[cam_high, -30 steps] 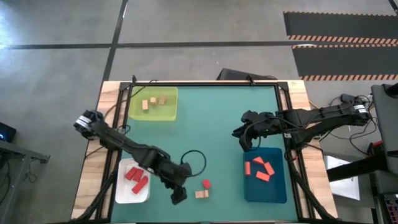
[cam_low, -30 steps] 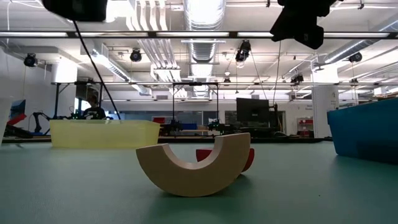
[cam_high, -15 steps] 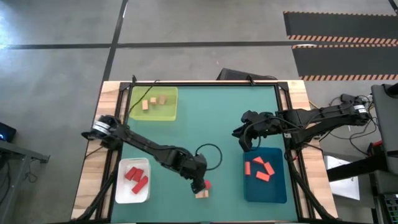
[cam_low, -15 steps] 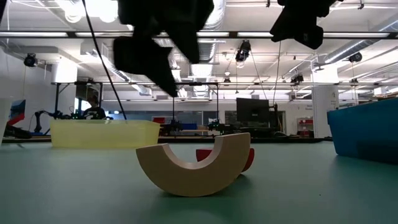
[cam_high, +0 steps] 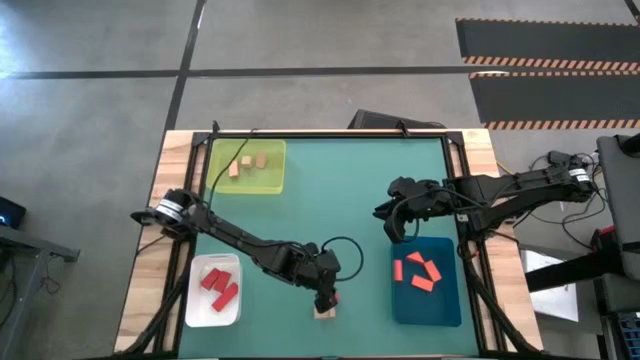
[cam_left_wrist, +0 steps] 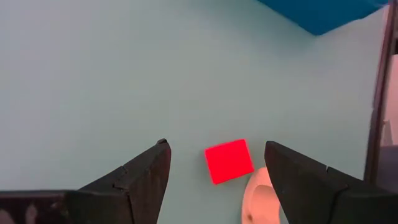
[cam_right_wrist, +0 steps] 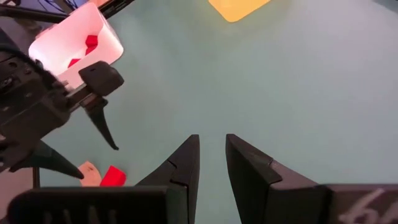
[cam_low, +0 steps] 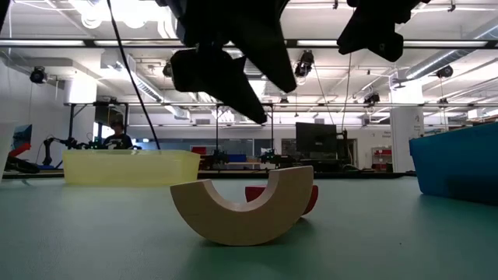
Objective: Sort & place blocks by color
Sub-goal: Put the red block into the white bin
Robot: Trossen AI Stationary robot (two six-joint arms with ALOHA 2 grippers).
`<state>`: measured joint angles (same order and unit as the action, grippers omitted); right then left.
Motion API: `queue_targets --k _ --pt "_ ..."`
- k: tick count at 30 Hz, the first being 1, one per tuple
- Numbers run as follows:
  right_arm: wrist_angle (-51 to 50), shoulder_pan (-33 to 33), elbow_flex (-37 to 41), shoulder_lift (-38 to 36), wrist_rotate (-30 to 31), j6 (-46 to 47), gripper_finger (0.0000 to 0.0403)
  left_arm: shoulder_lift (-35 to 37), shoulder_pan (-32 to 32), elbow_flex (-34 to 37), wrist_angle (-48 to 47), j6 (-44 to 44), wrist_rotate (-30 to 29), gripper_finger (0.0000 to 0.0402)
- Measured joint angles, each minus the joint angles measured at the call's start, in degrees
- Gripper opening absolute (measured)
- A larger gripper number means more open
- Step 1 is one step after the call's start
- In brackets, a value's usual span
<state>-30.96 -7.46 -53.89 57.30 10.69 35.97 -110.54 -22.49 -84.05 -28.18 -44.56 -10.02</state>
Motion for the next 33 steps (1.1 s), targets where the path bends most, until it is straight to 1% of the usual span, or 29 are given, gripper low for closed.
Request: queue_targets --k 4,9,11,14,16,27,33 --pt "-0.04 0.0 0.02 0.02 0.03 0.0 0.0068 -0.55 -0.84 0.33 1.2 2.97 -0.81 0.0244" --pt "-0.03 0.0 0.02 0.02 0.03 0.0 0.0068 -1.34 -1.37 1.72 2.26 3.05 -0.83 0.0244" --pt "0.0 0.0 0.02 0.09 0.03 0.0 0.0068 -1.36 -1.52 2.76 4.68 2.89 -0.83 0.0244" --pt "-0.05 0.0 0.07 0.15 0.03 0.0 0.0068 -1.22 -1.58 4.83 9.65 0.29 -0.9 0.0244" --pt "-0.04 0.0 0.07 0.15 0.03 0.0 0.0068 -1.31 -1.65 5.13 9.78 -1.42 -1.0 0.0244" --pt "-0.22 0.0 0.52 0.26 0.03 -0.79 0.0068 -5.08 -3.63 5.15 10.64 -4.42 -2.6 0.0244" --pt "-0.14 0.0 0.57 0.26 0.05 -1.53 0.0068 -6.39 -3.64 5.18 11.88 -4.59 -3.89 0.0244"
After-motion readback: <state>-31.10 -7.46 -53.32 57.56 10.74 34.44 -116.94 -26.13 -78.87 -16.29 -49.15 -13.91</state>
